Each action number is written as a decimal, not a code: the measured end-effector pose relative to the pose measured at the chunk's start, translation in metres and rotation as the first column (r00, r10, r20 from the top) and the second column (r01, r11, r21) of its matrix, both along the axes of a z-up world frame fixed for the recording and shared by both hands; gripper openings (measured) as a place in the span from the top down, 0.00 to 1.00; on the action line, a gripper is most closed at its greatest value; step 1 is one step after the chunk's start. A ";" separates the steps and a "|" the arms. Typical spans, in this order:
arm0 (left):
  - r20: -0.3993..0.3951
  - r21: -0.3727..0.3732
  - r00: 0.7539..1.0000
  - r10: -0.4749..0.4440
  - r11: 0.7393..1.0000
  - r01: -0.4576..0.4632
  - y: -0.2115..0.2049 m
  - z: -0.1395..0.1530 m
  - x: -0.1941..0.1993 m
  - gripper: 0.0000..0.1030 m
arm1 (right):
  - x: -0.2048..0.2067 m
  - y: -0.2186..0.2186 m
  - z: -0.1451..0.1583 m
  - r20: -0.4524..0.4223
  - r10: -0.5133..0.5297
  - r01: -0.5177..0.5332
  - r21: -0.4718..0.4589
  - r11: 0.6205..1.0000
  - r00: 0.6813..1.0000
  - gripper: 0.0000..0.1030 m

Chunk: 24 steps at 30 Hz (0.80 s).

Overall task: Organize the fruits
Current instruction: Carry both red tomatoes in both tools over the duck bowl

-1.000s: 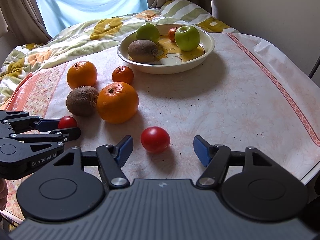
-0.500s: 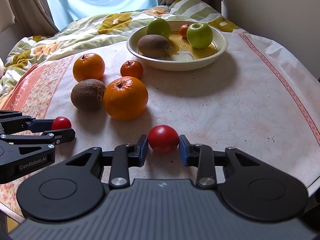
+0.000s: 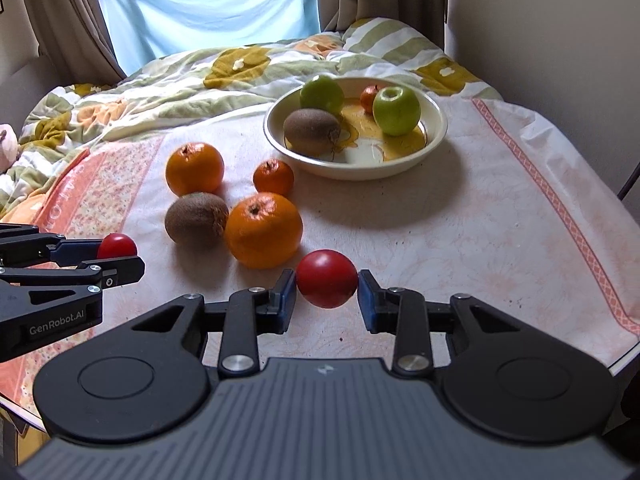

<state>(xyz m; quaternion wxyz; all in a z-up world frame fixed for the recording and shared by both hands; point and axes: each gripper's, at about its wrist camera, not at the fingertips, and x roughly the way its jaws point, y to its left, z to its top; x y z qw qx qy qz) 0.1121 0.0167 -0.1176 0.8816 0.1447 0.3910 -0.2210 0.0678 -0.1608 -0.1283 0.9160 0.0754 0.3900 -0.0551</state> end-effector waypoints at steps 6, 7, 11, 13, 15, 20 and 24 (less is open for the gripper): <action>0.020 -0.025 1.000 0.018 1.000 -0.017 -0.006 0.027 -0.010 0.68 | -0.004 -0.009 0.029 0.014 -0.001 0.001 0.007 1.000 1.000 0.53; 0.024 -0.026 1.000 0.019 0.999 -0.019 -0.008 0.031 -0.011 0.68 | -0.003 -0.011 0.034 0.017 0.000 0.000 0.005 1.000 1.000 0.53; 0.031 -0.026 0.999 0.027 0.999 -0.026 -0.019 0.043 -0.009 0.68 | 0.000 -0.021 0.054 0.037 0.010 -0.010 -0.002 1.000 0.999 0.53; 0.034 -0.034 0.999 0.036 0.999 -0.035 -0.025 0.048 -0.005 0.68 | 0.004 -0.027 0.062 0.045 0.022 -0.022 -0.006 1.000 0.999 0.53; 0.042 -0.041 0.998 0.045 0.998 -0.043 -0.032 0.054 -0.001 0.68 | 0.010 -0.034 0.069 0.053 0.038 -0.038 -0.006 0.999 0.998 0.53; 0.063 -0.057 0.995 0.078 0.996 -0.075 -0.056 0.068 0.017 0.68 | 0.033 -0.056 0.081 0.073 0.092 -0.092 -0.002 0.996 0.993 0.53; 0.059 -0.083 0.993 0.106 0.991 -0.101 -0.076 0.076 0.037 0.68 | 0.063 -0.078 0.087 0.085 0.132 -0.134 0.008 0.991 0.988 0.53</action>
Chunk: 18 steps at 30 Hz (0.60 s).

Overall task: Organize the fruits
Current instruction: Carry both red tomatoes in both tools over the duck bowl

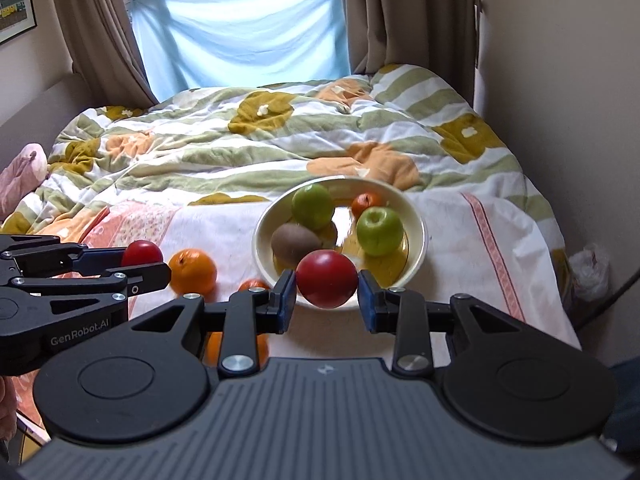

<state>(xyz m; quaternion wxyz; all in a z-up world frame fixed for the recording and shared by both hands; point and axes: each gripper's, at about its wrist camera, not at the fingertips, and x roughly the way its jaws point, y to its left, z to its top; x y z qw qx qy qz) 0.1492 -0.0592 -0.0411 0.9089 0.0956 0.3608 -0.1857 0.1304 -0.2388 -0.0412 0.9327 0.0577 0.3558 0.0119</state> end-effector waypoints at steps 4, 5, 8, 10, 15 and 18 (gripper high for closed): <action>0.008 0.001 1.000 0.017 1.000 -0.017 -0.021 0.004 0.022 0.68 | 0.031 -0.022 0.005 0.012 0.028 -0.028 0.006 1.000 1.000 0.53; 0.011 0.004 1.000 0.021 1.000 -0.021 -0.026 0.005 0.027 0.68 | 0.039 -0.027 0.006 0.014 0.036 -0.036 0.005 0.999 0.999 0.53; 0.018 0.013 0.999 0.029 0.999 -0.029 -0.042 0.004 0.044 0.68 | 0.062 -0.042 0.005 0.015 0.057 -0.057 0.003 0.998 0.998 0.53; 0.014 0.015 0.999 0.033 0.999 -0.034 -0.051 0.003 0.054 0.68 | 0.077 -0.051 0.004 0.009 0.067 -0.067 0.001 0.998 0.998 0.53; -0.005 0.028 0.999 0.038 0.999 -0.038 -0.076 -0.007 0.081 0.68 | 0.107 -0.071 -0.005 -0.017 0.095 -0.095 -0.002 0.995 0.995 0.53; -0.017 0.035 0.999 0.037 0.999 -0.036 -0.089 -0.015 0.097 0.68 | 0.123 -0.081 -0.012 -0.032 0.108 -0.108 0.002 0.994 0.994 0.53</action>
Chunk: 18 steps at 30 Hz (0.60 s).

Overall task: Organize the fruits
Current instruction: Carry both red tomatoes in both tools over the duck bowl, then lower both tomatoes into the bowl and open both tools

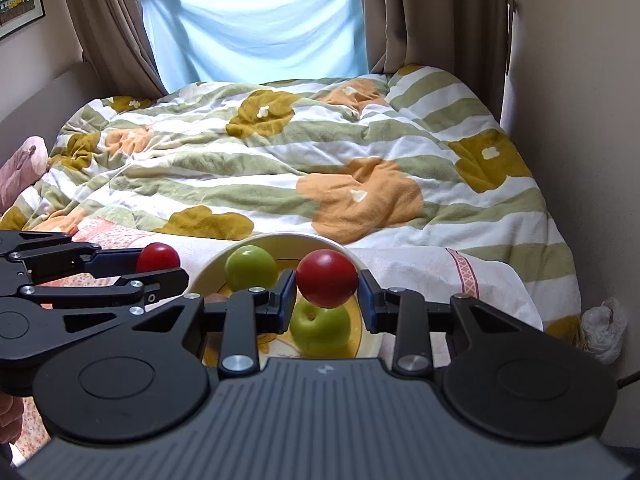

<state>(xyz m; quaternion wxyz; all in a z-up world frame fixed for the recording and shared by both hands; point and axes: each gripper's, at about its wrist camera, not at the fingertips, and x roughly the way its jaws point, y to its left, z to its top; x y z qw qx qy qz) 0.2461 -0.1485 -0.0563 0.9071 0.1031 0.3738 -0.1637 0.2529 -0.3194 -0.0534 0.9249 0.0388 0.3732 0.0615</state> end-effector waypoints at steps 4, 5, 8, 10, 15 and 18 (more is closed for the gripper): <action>-0.016 0.016 1.000 -0.010 1.000 0.010 -0.020 -0.011 0.024 0.68 | 0.015 -0.011 -0.011 -0.019 0.019 -0.019 0.003 1.000 1.000 0.53; -0.019 0.018 1.000 -0.012 1.000 0.012 -0.025 -0.014 0.031 0.68 | 0.019 -0.015 -0.015 -0.025 0.024 -0.024 0.007 1.000 0.999 0.53; -0.027 0.033 1.000 -0.014 0.999 0.015 -0.038 -0.025 0.048 0.68 | 0.029 -0.024 -0.026 -0.046 0.031 -0.030 0.023 0.999 0.998 0.53; -0.033 0.048 0.999 -0.014 0.999 0.016 -0.045 -0.032 0.058 0.68 | 0.035 -0.029 -0.033 -0.060 0.034 -0.032 0.031 0.999 0.998 0.53; -0.045 0.089 0.998 -0.031 0.995 0.035 -0.056 -0.047 0.072 0.67 | 0.044 -0.039 -0.047 -0.080 0.039 -0.036 0.041 0.999 0.996 0.53; -0.037 0.105 0.998 -0.042 0.993 0.046 -0.059 -0.050 0.074 0.60 | 0.046 -0.042 -0.051 -0.085 0.034 -0.030 0.048 0.998 0.996 0.53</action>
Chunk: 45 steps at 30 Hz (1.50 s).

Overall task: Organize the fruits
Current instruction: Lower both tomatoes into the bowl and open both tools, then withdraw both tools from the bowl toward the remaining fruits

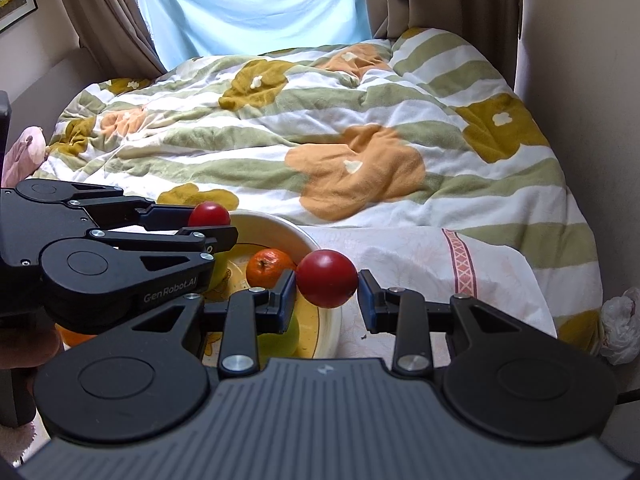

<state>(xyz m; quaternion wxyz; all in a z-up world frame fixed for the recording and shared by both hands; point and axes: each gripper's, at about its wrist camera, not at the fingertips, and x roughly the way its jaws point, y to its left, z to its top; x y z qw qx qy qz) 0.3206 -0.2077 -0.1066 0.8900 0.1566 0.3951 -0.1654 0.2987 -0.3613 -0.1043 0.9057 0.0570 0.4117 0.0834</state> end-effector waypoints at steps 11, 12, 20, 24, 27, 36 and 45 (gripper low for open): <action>0.062 -0.026 0.997 0.053 0.998 -0.052 0.025 0.023 -0.027 0.09 | -0.004 -0.009 0.004 0.002 -0.011 0.011 -0.002 1.000 1.000 0.54; 0.061 -0.029 0.996 0.060 0.998 -0.058 0.027 0.024 -0.030 0.09 | -0.005 -0.008 0.006 0.006 -0.009 0.009 -0.004 1.000 1.000 0.54; 0.049 -0.057 0.992 0.119 0.992 -0.116 0.045 0.035 -0.059 0.09 | 0.000 0.006 0.013 0.018 0.026 -0.026 -0.009 1.000 0.999 0.54; 0.040 -0.060 0.989 0.142 0.988 -0.139 0.053 0.036 -0.069 0.09 | 0.007 0.016 0.009 0.007 0.054 -0.054 -0.008 0.999 0.999 0.54; 0.043 -0.044 0.987 0.157 0.987 -0.156 0.055 0.036 -0.074 0.09 | 0.013 0.022 0.001 -0.008 0.062 -0.062 -0.013 0.998 0.998 0.54; 0.031 -0.037 0.982 0.184 0.982 -0.183 0.063 0.030 -0.082 0.08 | 0.024 0.020 -0.019 -0.041 0.042 -0.042 0.010 0.999 0.998 0.34; 0.049 -0.019 0.979 0.196 0.981 -0.195 0.064 0.030 -0.091 0.07 | 0.011 0.017 -0.010 0.027 0.022 -0.023 0.038 0.999 0.999 0.00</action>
